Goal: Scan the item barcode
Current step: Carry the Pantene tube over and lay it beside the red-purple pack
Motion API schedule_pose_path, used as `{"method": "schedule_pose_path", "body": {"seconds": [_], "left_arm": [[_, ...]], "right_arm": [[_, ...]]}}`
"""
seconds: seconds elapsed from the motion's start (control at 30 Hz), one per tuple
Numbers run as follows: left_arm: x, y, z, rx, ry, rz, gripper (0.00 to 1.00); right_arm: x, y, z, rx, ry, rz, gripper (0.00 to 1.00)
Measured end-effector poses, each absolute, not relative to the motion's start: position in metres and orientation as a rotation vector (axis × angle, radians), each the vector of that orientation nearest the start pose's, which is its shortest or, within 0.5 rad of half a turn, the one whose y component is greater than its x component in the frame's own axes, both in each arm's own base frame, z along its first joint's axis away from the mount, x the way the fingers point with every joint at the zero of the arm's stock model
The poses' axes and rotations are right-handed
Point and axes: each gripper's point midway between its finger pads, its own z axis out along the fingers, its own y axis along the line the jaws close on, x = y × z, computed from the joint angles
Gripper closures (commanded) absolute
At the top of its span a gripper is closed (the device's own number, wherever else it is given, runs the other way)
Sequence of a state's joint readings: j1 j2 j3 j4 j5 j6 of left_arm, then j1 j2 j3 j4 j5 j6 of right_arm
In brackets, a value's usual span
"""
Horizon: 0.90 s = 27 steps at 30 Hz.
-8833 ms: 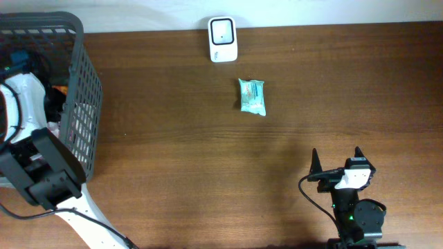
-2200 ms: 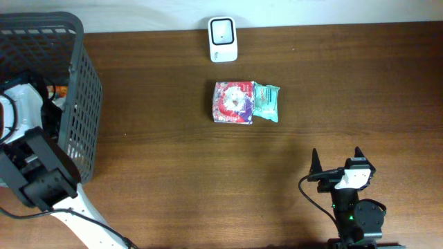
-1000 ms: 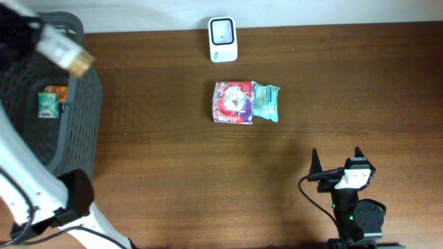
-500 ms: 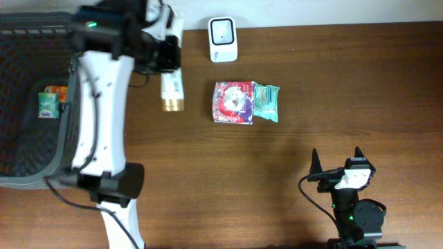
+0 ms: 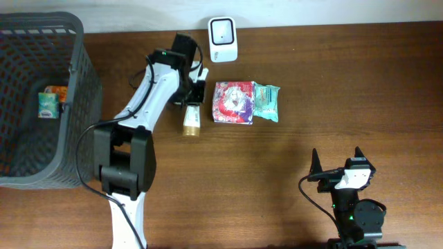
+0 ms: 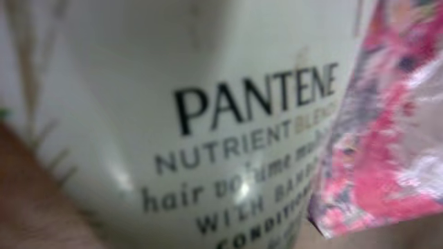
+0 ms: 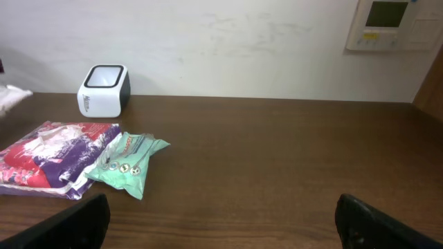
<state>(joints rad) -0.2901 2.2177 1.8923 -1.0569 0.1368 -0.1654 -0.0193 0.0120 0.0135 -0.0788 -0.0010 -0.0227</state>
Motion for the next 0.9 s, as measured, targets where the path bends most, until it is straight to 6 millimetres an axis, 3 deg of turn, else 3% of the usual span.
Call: {"method": "schedule_pose_path", "body": {"seconds": [0.03,0.2,0.33,0.43,0.53,0.6,0.7,0.9], "left_arm": [[0.448,-0.160,0.055,0.184,2.975,-0.263,0.94],[0.444,-0.168,0.031,0.079,2.976,-0.270,0.91],[0.440,-0.190,0.031,0.127,2.956,-0.288,0.78],[0.434,-0.212,0.031,0.183,2.943,-0.296,0.79],[0.430,-0.220,0.031,0.210,2.942,-0.299,0.79],[0.430,-0.221,0.031,0.213,2.942,-0.300,0.77],[0.431,-0.220,0.031,0.216,2.939,-0.299,0.57],[0.433,-0.201,0.038,0.156,2.968,-0.236,0.50]], "right_arm": [[0.246,-0.005,0.158,-0.004,1.648,-0.032,0.01],[0.246,-0.005,0.158,-0.003,1.648,-0.031,0.01],[0.246,-0.005,0.158,-0.004,1.648,-0.032,0.01],[0.246,-0.005,0.158,-0.004,1.648,-0.032,0.01],[0.246,-0.005,0.158,-0.004,1.648,-0.032,0.01],[0.246,-0.005,0.158,-0.004,1.648,-0.031,0.01],[0.246,-0.005,0.158,-0.004,1.648,-0.032,0.01],[0.246,-0.005,0.158,-0.004,1.648,-0.032,0.01]]}}
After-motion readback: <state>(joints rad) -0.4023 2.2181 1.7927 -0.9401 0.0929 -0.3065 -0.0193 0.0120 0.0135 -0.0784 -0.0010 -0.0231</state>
